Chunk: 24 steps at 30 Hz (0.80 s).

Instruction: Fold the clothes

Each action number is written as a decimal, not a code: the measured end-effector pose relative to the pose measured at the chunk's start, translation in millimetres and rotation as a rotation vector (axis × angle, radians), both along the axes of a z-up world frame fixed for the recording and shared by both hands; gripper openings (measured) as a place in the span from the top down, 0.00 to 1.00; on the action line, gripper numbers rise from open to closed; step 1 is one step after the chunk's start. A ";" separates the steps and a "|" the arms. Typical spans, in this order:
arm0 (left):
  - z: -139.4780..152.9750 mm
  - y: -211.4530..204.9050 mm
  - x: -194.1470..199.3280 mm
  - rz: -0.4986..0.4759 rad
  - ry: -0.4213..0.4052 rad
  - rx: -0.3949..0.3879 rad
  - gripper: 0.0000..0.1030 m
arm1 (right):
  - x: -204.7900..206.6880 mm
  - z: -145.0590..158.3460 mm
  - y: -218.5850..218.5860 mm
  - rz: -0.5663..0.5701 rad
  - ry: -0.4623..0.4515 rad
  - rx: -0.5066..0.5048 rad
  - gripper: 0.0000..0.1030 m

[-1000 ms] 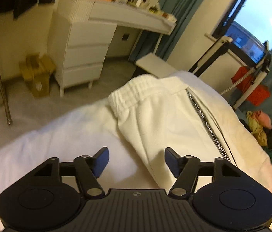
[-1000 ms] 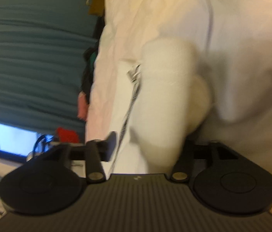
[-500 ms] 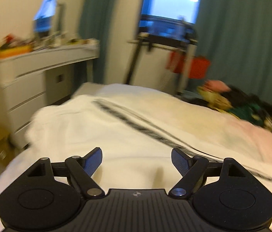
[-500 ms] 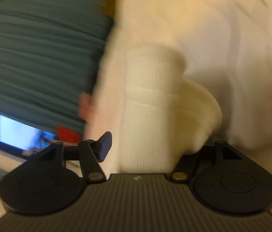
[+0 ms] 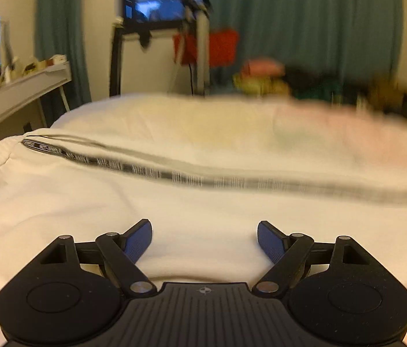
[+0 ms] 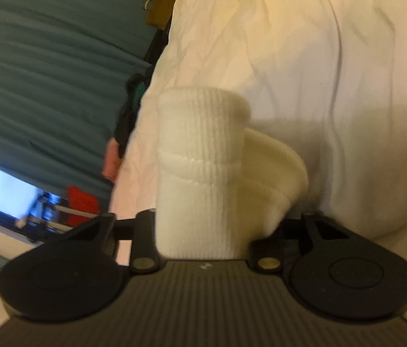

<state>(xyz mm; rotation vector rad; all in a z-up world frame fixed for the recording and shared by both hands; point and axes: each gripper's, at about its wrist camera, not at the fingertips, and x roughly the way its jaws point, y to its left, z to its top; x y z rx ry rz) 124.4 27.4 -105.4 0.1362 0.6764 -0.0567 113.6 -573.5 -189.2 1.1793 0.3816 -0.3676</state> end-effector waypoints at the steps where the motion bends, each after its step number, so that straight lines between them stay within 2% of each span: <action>1: -6.9 -3.9 -1.3 -0.011 0.004 0.041 0.20 | -0.2 7.5 0.9 0.002 0.026 -0.051 0.71; 3: -13.7 -4.9 -1.7 -0.014 0.002 0.050 0.18 | 1.9 22.4 9.9 0.004 0.060 -0.160 0.75; 8: -11.5 1.7 1.1 0.005 0.025 -0.020 0.18 | 5.6 67.1 48.7 -0.013 0.072 -0.422 0.84; 12: -0.8 12.8 -2.2 0.008 0.007 -0.136 0.17 | 13.6 129.4 133.0 0.045 -0.002 -0.838 0.85; 15: 16.6 23.7 -5.0 0.038 -0.025 -0.226 0.17 | 17.0 147.5 210.8 0.132 -0.100 -1.087 0.86; 17: 25.8 33.7 -10.1 0.069 -0.061 -0.276 0.17 | 20.2 143.5 263.0 0.212 -0.137 -1.213 0.86; 19: 32.7 42.2 -15.3 0.112 -0.100 -0.303 0.17 | 20.5 124.1 314.6 0.321 -0.150 -1.320 0.86; 21: 38.2 50.3 -20.2 0.156 -0.131 -0.326 0.17 | 22.4 89.9 359.3 0.491 -0.122 -1.406 0.86; 23: 40.7 58.5 -23.6 0.186 -0.134 -0.360 0.17 | 23.1 53.3 395.1 0.698 -0.062 -1.443 0.85; 24: 40.9 61.8 -24.1 0.195 -0.127 -0.378 0.17 | 20.0 38.8 408.3 0.760 -0.032 -1.474 0.85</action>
